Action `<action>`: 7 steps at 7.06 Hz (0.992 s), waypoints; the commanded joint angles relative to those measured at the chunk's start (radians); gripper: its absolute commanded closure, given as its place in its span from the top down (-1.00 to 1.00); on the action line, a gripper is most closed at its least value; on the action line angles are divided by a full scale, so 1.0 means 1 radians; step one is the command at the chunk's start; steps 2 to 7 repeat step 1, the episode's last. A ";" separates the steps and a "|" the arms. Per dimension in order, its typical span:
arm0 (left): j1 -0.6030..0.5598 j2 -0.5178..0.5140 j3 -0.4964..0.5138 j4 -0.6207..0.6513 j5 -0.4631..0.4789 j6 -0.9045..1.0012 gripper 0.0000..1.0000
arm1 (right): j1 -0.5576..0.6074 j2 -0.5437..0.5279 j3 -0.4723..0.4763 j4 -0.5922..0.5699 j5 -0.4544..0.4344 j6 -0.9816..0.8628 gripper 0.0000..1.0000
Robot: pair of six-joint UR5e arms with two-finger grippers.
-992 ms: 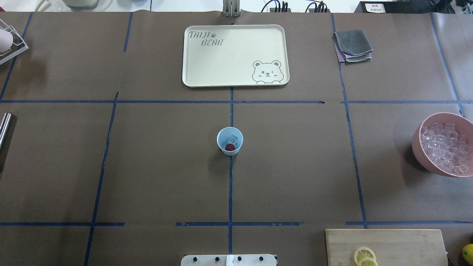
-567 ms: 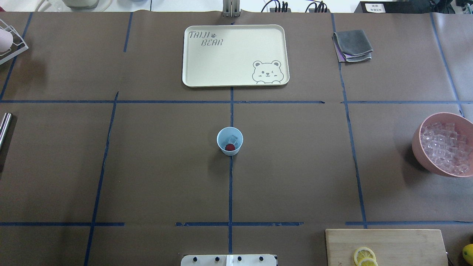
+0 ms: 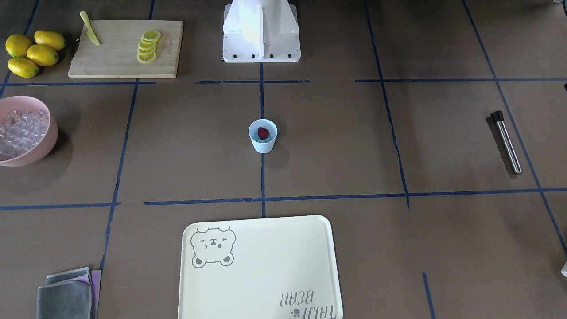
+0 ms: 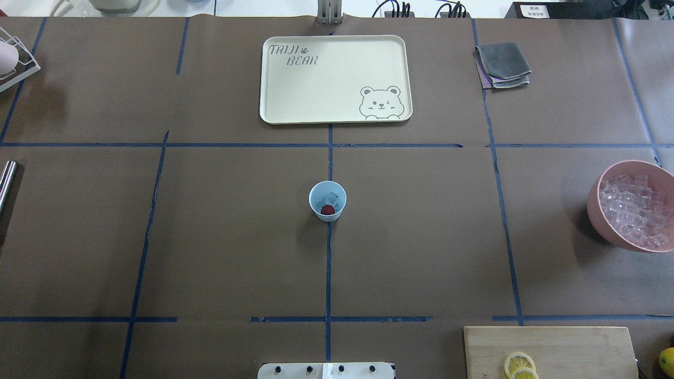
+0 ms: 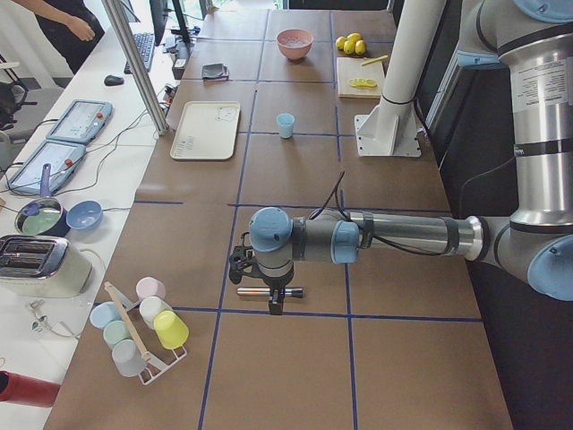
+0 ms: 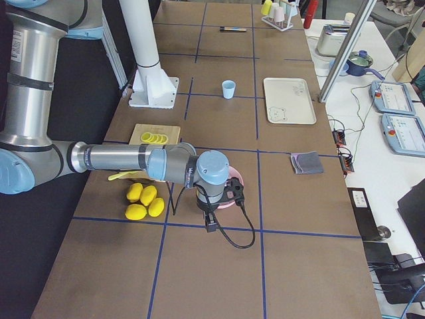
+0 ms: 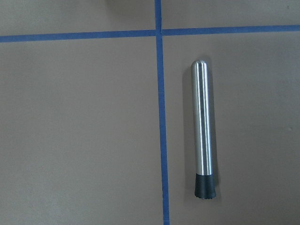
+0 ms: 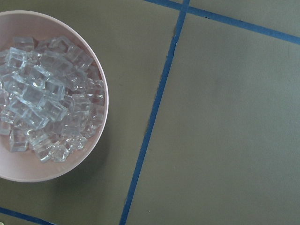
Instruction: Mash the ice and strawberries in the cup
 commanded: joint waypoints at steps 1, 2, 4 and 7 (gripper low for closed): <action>0.002 -0.003 0.001 -0.003 0.001 0.000 1.00 | 0.001 0.000 0.000 0.003 0.000 0.006 1.00; 0.002 -0.003 0.001 -0.003 0.001 0.000 1.00 | 0.001 0.000 0.000 0.003 0.000 0.006 1.00; 0.002 -0.003 0.001 -0.003 0.001 0.000 1.00 | 0.001 0.000 0.000 0.003 0.000 0.006 1.00; 0.002 -0.003 0.001 -0.003 0.001 0.000 1.00 | 0.001 0.000 0.000 0.003 0.000 0.006 1.00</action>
